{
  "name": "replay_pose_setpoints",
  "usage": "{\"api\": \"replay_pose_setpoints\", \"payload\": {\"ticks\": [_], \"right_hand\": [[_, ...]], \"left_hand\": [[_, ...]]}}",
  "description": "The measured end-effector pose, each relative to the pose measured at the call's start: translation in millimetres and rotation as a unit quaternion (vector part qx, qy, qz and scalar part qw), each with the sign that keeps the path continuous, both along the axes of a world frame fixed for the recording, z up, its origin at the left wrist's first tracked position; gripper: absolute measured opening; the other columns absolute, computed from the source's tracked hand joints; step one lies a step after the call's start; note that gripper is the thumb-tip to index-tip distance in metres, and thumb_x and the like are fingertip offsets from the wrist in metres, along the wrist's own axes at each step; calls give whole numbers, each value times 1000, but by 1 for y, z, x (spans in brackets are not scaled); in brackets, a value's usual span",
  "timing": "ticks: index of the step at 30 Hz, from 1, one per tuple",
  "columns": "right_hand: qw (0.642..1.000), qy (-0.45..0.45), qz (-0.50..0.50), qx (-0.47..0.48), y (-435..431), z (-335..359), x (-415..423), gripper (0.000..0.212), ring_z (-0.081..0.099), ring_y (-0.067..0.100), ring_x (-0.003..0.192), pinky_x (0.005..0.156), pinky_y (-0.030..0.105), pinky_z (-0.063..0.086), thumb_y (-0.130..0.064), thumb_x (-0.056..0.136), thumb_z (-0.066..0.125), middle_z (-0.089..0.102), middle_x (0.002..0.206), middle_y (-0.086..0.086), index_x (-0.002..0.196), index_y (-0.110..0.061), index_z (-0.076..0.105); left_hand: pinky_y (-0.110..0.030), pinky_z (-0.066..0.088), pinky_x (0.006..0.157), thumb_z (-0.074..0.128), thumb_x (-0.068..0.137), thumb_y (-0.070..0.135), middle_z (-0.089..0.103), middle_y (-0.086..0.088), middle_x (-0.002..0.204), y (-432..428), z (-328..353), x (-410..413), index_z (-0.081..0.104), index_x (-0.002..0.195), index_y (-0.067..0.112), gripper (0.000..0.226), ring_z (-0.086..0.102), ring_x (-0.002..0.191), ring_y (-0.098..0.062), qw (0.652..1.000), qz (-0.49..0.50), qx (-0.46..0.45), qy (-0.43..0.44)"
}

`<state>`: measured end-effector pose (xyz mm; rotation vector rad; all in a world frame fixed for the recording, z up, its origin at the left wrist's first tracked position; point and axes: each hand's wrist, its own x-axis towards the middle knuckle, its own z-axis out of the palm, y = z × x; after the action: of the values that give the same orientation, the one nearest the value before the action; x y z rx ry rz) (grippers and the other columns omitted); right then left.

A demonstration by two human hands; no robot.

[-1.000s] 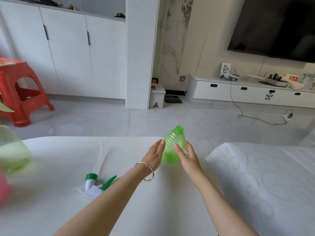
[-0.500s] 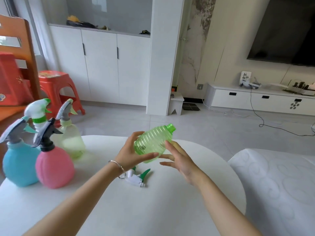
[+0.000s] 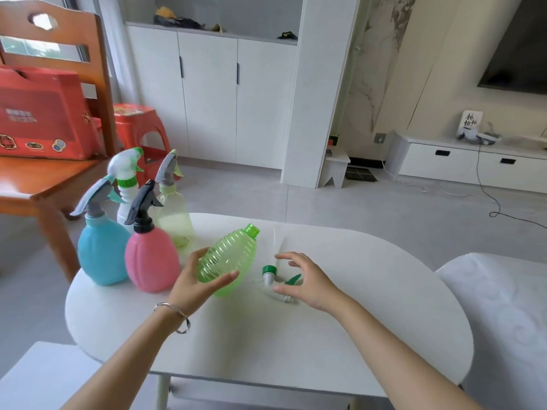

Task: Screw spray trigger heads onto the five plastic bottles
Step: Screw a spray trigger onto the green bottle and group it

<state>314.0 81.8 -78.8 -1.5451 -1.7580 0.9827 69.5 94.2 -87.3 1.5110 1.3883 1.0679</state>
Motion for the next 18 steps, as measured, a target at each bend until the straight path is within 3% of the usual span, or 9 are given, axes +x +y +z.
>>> {"api": "replay_pose_setpoints", "payload": {"ticks": [4, 8, 10, 13, 14, 16, 18], "right_hand": [[995, -98, 14, -5, 4, -16, -5, 76, 45, 7, 114, 89, 20, 36, -35, 70, 78, 42, 125, -14, 136, -39, 40], [991, -131, 14, 21, 6, -24, -14, 62, 55, 9, 106, 95, 23, 39, -26, 72, 73, 51, 118, -11, 128, -36, 48], [984, -170, 1, 57, 7, -23, -17, 53, 55, 6, 92, 98, 26, 36, -28, 71, 70, 59, 115, -9, 121, -36, 53], [985, -162, 9, 52, 7, -17, -17, 51, 56, 16, 93, 94, 28, 43, -30, 70, 73, 62, 113, -8, 118, -36, 56], [991, -125, 5, 46, 7, -12, -18, 50, 57, 20, 92, 88, 27, 46, -28, 70, 75, 61, 113, -9, 116, -36, 57], [998, 35, -42, 41, 8, 6, -19, 46, 57, 19, 82, 73, 23, 49, -19, 73, 77, 61, 111, -6, 113, -32, 58], [965, 238, -100, 42, 13, 29, -15, 38, 59, 17, 78, 67, 23, 49, -13, 81, 71, 63, 110, 3, 115, -23, 58]], "left_hand": [[-7, 42, 70, 81, 56, 49, 56, 3, 117, 4, 0, 3, 40, 131, 20, 90, 56, 97, -3, 1000, -5, 1, -6], [4, 40, 59, 81, 65, 35, 54, 14, 104, 6, 1, 4, 41, 129, 20, 77, 48, 88, 14, 1000, 14, 13, -12], [4, 40, 59, 81, 66, 34, 52, 16, 103, 6, 3, 4, 42, 128, 22, 74, 47, 88, 16, 1000, 23, 13, -14], [2, 41, 60, 81, 67, 33, 52, 17, 103, 4, 5, 2, 42, 127, 24, 73, 48, 88, 15, 1000, 24, 12, -14], [0, 41, 62, 81, 67, 34, 53, 15, 105, 3, 5, 1, 42, 127, 24, 73, 50, 89, 12, 1000, 24, 13, -14], [-8, 40, 72, 81, 67, 35, 54, 8, 113, 2, 6, -1, 41, 129, 22, 74, 55, 96, -2, 1000, 24, 13, -12], [-17, 39, 79, 80, 66, 37, 54, 4, 117, 3, 6, -3, 41, 131, 21, 77, 54, 103, -11, 1000, 24, 10, -16]]}}
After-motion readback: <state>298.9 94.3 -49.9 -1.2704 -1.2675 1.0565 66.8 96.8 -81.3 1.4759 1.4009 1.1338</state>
